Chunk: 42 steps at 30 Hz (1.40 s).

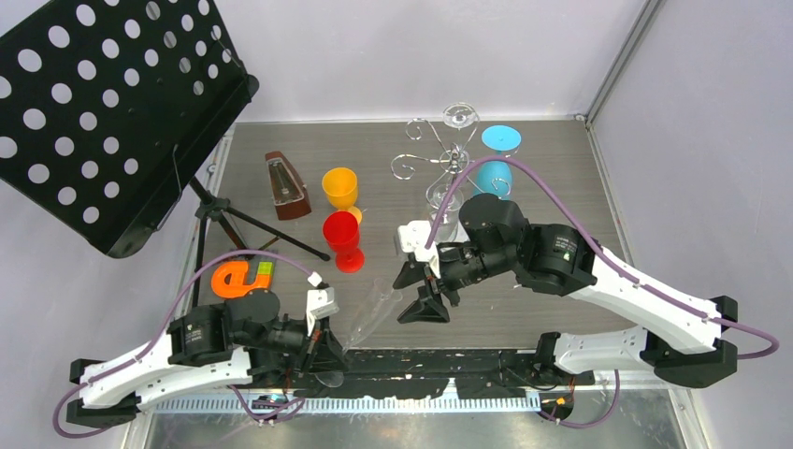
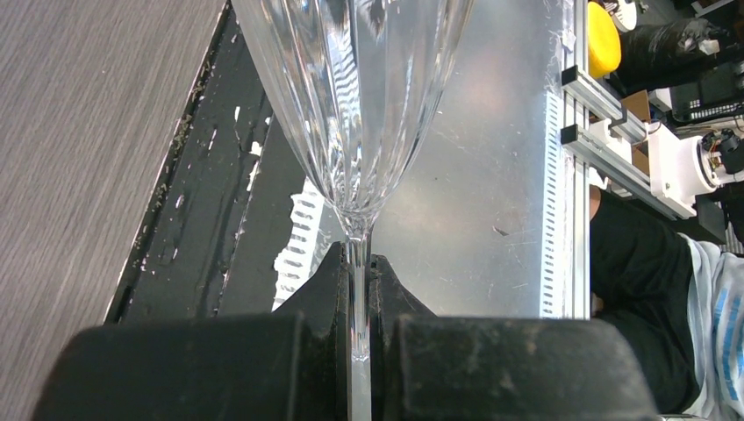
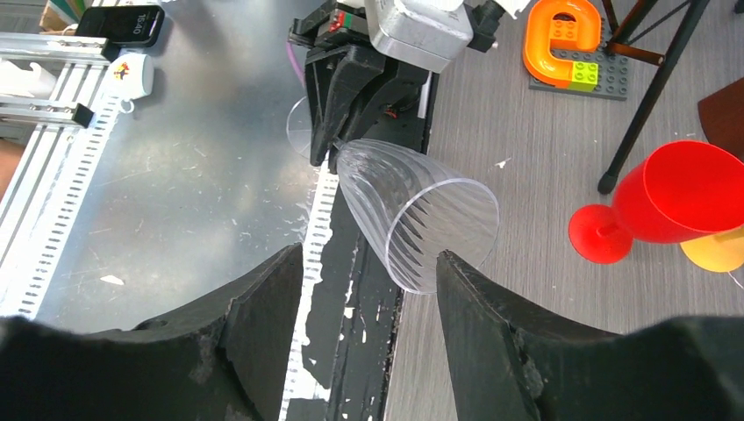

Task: Take the wine glass off the wine glass rack
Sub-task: Place the wine glass at the center of the board.

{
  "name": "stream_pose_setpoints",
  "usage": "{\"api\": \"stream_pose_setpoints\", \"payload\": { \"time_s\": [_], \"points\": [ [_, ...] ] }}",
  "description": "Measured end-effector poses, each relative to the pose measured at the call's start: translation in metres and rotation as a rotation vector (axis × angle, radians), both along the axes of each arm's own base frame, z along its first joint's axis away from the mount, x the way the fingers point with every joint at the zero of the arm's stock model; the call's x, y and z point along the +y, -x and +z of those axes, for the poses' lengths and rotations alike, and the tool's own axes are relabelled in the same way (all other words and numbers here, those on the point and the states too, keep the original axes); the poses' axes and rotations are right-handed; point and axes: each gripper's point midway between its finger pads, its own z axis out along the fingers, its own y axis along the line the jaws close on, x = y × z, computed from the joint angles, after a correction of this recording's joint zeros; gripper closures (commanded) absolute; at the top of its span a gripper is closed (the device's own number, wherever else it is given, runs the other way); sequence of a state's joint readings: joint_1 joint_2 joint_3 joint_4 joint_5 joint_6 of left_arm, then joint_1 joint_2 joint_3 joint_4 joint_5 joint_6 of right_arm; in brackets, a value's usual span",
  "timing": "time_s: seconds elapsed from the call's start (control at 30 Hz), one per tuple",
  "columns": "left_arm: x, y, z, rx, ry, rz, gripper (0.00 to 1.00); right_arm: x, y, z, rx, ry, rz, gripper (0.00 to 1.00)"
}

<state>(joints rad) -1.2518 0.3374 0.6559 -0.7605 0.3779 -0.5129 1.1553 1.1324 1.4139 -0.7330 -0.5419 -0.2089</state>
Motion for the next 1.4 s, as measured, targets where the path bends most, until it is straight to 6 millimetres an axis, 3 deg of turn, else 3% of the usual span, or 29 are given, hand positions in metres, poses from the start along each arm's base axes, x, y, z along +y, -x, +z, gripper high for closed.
{"api": "stream_pose_setpoints", "payload": {
  "time_s": [0.4,0.83,0.87,0.97,1.13,1.2,1.3,1.4],
  "points": [
    [0.004,0.001,0.004,-0.012,0.028,-0.001,1.00,0.013,0.008,-0.003,0.039,-0.006,0.072,0.46],
    [0.005,0.001,0.005,-0.030,0.035,-0.010,0.99,0.024,0.012,-0.003,0.073,-0.025,0.118,0.86],
    [0.005,0.001,0.005,-0.032,0.035,-0.011,0.95,0.024,0.013,-0.002,0.074,-0.026,0.119,0.91],
    [0.005,0.000,0.004,-0.041,0.034,-0.009,0.82,0.024,0.016,-0.001,0.089,-0.028,0.131,0.94],
    [0.005,-0.004,0.004,-0.051,0.032,0.014,0.35,0.024,0.019,0.000,0.097,-0.033,0.144,0.94],
    [0.004,-0.006,0.004,-0.054,0.032,0.024,0.23,0.024,0.018,0.001,0.094,-0.037,0.144,0.94],
    [0.003,-0.010,0.007,-0.062,0.032,0.042,0.12,0.024,0.017,0.000,0.092,-0.036,0.140,0.94],
    [0.002,-0.016,0.012,-0.079,0.032,0.070,0.06,0.022,0.015,-0.002,0.084,-0.026,0.127,0.94]
  ]
}}
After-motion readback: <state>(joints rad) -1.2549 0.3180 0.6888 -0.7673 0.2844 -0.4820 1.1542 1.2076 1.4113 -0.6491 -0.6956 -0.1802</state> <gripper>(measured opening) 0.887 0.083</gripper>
